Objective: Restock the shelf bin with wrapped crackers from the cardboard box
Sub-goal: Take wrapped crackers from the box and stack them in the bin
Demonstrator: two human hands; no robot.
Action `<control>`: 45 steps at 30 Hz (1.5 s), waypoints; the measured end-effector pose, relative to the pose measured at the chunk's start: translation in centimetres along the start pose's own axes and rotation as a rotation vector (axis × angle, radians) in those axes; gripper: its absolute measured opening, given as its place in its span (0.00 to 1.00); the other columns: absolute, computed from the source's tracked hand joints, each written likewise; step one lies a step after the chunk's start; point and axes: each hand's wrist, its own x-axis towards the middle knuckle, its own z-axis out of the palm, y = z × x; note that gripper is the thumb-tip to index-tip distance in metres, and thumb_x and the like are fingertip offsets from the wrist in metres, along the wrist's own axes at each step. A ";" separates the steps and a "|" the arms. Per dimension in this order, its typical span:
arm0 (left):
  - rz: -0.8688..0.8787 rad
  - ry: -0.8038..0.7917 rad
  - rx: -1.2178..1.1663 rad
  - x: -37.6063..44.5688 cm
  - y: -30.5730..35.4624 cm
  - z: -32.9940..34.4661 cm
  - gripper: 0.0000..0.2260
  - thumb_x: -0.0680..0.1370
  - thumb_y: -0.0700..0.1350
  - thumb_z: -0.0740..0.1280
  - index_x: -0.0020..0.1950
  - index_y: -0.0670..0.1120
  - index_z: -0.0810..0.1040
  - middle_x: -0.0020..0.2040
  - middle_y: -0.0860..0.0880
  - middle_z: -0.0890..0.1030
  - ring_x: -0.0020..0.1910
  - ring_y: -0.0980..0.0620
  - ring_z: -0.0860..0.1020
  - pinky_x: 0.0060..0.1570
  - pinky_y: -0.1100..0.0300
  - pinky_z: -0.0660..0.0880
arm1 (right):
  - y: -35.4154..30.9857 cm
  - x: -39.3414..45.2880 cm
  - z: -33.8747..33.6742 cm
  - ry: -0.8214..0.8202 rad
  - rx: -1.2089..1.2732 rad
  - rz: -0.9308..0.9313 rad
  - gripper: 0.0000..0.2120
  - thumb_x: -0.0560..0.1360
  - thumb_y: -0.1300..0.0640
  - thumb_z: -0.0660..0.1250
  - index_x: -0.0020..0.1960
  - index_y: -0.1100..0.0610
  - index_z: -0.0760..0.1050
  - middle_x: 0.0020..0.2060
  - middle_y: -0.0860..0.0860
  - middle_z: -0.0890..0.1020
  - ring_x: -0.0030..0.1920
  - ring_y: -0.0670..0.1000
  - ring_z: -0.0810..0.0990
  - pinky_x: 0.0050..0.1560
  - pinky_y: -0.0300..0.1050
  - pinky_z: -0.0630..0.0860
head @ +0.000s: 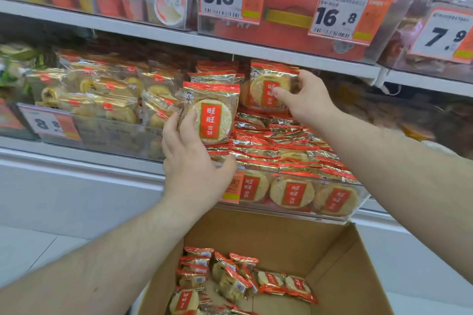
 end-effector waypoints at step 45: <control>0.582 0.052 -0.084 -1.9 1.4 0.1 0.24 0.71 0.50 0.65 0.64 0.43 0.67 0.61 0.47 0.66 0.62 0.47 0.67 0.65 0.59 0.62 | -1.7 -9.7 0.4 0.305 -0.292 -0.170 0.15 0.72 0.52 0.66 0.30 0.52 0.65 0.26 0.45 0.71 0.31 0.46 0.70 0.33 0.43 0.65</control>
